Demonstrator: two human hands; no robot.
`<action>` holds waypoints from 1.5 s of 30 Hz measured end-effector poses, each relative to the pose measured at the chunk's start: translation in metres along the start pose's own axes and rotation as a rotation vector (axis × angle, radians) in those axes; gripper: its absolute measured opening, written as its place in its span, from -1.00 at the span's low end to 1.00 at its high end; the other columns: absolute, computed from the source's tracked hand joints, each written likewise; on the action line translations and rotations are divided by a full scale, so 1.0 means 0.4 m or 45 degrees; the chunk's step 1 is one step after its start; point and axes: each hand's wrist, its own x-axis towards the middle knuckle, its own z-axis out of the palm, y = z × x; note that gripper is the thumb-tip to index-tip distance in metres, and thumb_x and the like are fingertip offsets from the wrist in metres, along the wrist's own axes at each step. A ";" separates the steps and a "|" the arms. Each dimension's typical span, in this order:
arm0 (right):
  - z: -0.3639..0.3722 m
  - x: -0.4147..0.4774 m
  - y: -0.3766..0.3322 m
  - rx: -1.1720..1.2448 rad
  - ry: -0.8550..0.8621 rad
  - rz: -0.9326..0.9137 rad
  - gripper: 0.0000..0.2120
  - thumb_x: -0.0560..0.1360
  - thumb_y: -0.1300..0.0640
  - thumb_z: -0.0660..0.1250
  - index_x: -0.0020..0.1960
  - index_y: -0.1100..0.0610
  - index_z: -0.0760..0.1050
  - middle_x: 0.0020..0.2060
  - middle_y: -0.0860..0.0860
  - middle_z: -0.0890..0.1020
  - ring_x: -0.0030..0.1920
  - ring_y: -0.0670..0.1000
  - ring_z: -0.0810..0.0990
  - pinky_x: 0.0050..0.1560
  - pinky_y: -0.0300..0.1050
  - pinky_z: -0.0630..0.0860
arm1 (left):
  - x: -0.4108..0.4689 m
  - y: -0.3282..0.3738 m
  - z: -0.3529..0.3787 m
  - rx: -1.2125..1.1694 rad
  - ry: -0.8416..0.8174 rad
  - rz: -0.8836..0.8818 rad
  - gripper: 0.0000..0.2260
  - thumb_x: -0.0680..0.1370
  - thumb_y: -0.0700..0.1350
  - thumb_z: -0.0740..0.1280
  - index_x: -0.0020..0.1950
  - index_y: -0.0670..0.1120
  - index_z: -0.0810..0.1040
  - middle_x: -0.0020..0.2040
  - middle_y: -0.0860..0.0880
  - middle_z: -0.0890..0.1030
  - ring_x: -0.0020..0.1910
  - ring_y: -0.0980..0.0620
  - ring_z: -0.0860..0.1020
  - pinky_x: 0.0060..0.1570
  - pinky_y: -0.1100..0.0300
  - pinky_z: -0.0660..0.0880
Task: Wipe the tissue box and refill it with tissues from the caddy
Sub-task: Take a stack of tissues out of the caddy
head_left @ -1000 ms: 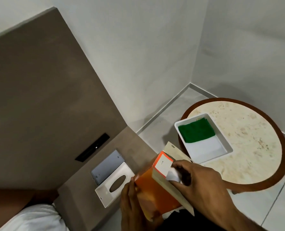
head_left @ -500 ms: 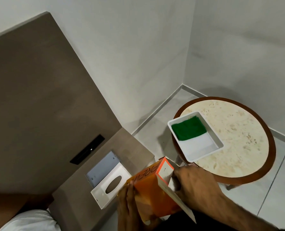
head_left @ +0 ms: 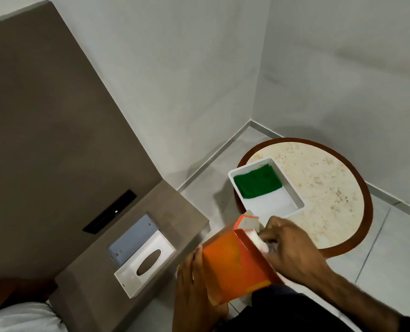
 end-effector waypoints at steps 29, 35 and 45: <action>-0.254 0.184 0.605 1.027 0.291 0.490 -0.70 0.52 -0.11 0.22 0.22 -0.33 0.50 0.07 -0.36 0.63 0.05 -0.37 0.58 -0.11 -0.40 0.50 | 0.669 0.287 0.641 0.531 -0.787 0.152 0.10 0.28 0.14 0.60 0.59 -0.09 -0.01 0.58 -0.13 0.14 0.55 -0.22 0.14 0.45 -0.30 0.17; -0.168 0.259 0.640 1.181 0.143 0.650 -0.71 0.50 -0.16 0.28 0.21 -0.32 0.46 0.02 -0.31 0.64 0.08 -0.19 0.60 -0.05 -0.19 0.53 | 0.655 0.236 0.642 0.295 -0.846 0.093 0.09 0.27 0.04 0.64 0.59 -0.19 0.04 0.60 -0.18 0.12 0.58 -0.21 0.10 0.52 -0.15 0.15; -0.169 0.224 0.504 1.668 -0.211 0.629 -0.64 0.39 0.01 0.41 0.18 0.00 0.63 0.10 0.07 0.71 0.09 0.09 0.69 -0.08 -0.04 0.65 | 0.416 0.187 0.493 -1.372 -0.387 -1.196 -0.77 0.68 -0.13 0.17 0.30 -0.13 0.49 -0.02 -0.10 0.71 -0.16 0.06 0.68 -0.25 0.23 0.62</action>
